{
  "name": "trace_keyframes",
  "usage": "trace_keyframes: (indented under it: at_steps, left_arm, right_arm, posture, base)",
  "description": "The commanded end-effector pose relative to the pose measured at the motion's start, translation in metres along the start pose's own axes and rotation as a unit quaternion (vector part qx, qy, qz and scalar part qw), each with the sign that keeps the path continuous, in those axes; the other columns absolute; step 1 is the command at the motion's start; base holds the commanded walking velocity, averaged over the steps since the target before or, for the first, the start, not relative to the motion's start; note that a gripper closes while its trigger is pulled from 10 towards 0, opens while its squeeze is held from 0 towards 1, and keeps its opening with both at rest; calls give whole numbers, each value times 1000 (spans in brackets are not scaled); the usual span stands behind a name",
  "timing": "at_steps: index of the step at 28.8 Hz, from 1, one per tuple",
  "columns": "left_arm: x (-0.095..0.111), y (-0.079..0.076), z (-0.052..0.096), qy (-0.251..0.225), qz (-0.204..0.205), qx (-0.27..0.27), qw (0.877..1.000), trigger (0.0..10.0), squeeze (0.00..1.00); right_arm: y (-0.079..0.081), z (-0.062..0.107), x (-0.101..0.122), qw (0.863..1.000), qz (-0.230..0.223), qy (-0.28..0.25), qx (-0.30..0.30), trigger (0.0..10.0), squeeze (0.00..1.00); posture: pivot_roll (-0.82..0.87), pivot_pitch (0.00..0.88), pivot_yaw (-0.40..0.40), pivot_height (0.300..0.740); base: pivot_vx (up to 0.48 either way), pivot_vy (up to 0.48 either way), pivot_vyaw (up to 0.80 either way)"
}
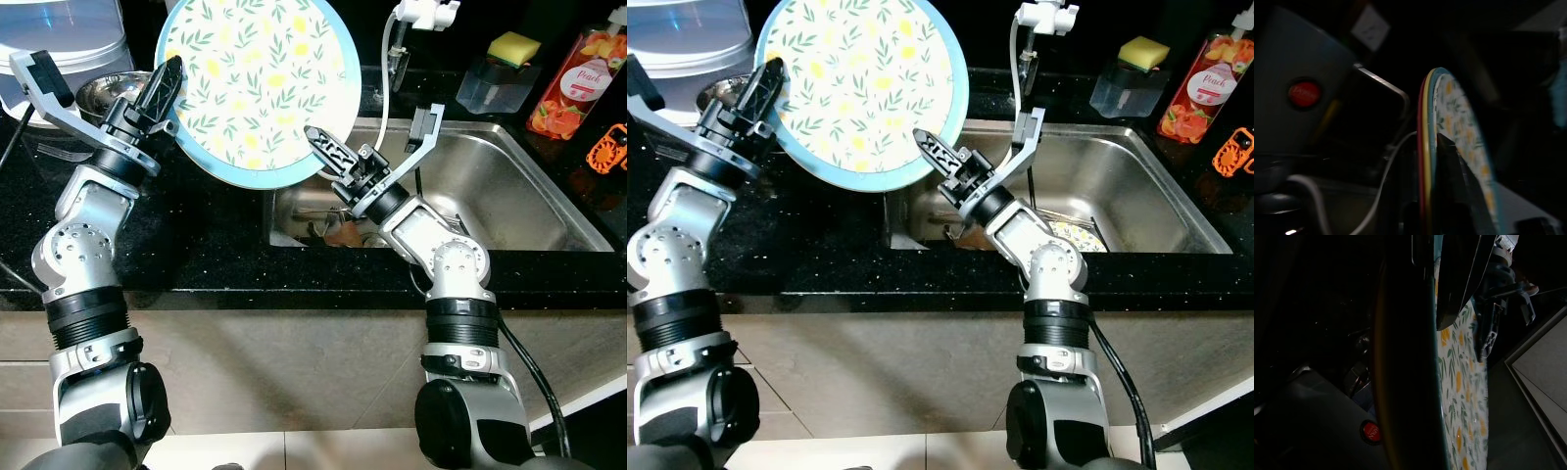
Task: Kitchen organization
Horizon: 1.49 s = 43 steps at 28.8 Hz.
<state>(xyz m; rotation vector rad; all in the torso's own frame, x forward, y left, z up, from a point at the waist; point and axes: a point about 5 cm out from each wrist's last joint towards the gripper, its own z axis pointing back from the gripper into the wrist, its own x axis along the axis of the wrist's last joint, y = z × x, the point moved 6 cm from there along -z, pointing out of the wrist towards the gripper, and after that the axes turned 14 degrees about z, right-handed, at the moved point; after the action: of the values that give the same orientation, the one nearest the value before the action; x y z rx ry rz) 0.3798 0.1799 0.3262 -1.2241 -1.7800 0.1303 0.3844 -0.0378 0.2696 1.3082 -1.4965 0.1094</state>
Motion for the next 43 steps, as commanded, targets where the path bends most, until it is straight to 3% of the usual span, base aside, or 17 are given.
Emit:
trace_keyframes:
  at_steps: [1,5,6,10,15,20,22,23,24,28,31,32,33,37,38,40,43]
  left_arm:
    - [-23,3,-4,47,-5,11,999,10000,1000]
    - [-20,4,-5,40,6,18,999,10000,1000]
    - [-17,5,-5,31,19,19,999,10000,0]
    - [-8,10,2,11,35,31,999,10000,0]
    - [-9,31,24,2,40,90,995,10000,0]
    - [-8,37,29,-1,38,107,994,10000,0]
    - [-6,40,34,-4,38,118,992,10000,0]
    - [-6,40,34,-4,38,118,992,10000,0]
    - [-6,41,39,-4,38,124,992,10000,0]
    - [-6,41,42,-3,38,128,991,10000,0]
    - [-8,42,44,-1,40,134,990,10000,0]
    - [-8,42,44,-1,40,134,990,10000,0]
    - [-8,42,44,-1,40,135,990,10000,0]
    - [-9,41,42,2,38,136,990,10000,0]
    - [-9,41,42,2,38,136,990,10000,0]
    - [-10,40,42,7,31,139,990,10000,0]
    - [-11,40,42,9,29,141,989,10000,0]
  right_arm:
    - [8,-6,-1,1000,9,6,14,0,0]
    - [7,-6,-2,1000,7,7,11,0,0]
    - [6,-6,-2,1000,7,7,7,0,0]
    - [-12,-5,3,999,9,-2,-40,0,0]
    - [-69,9,21,983,29,-12,-181,0,0]
    - [-89,19,24,972,38,-6,-232,0,0]
    - [-111,33,29,956,46,-7,-290,0,0]
    - [-111,33,29,956,46,-7,-290,0,0]
    - [-127,47,33,941,54,-4,-335,0,0]
    - [-140,58,31,925,66,11,-374,0,0]
    - [-164,85,25,887,77,39,-454,0,0]
    - [-164,85,25,887,77,39,-454,0,0]
    - [-169,91,24,877,78,41,-472,0,0]
    - [-191,129,36,822,41,-13,-567,0,0]
    - [-191,129,36,822,41,-13,-567,0,0]
    - [-199,147,39,797,12,-39,-603,0,0]
    - [-202,156,42,781,-1,-56,-623,0,0]
  posture:
    - [221,0,-72,740]
    - [221,0,-71,740]
    - [221,0,-71,740]
    - [222,0,-64,740]
    - [233,0,-68,740]
    - [237,0,-72,740]
    - [248,0,-80,740]
    - [248,0,-80,740]
    - [248,0,-80,740]
    - [254,0,-82,740]
    - [254,0,-80,740]
    - [254,0,-80,740]
    - [255,0,-79,740]
    - [258,0,-75,740]
    - [258,0,-75,740]
    - [265,0,-70,740]
    - [265,0,-70,740]
  base:
    - [0,0,0]
    - [0,0,0]
    - [0,0,0]
    - [0,0,0]
    - [0,0,0]
    - [0,0,0]
    - [0,0,0]
    - [0,0,0]
    - [0,0,0]
    - [0,0,0]
    - [0,0,0]
    - [0,0,0]
    - [0,0,0]
    - [0,0,0]
    - [0,0,0]
    - [0,0,0]
    - [0,0,0]
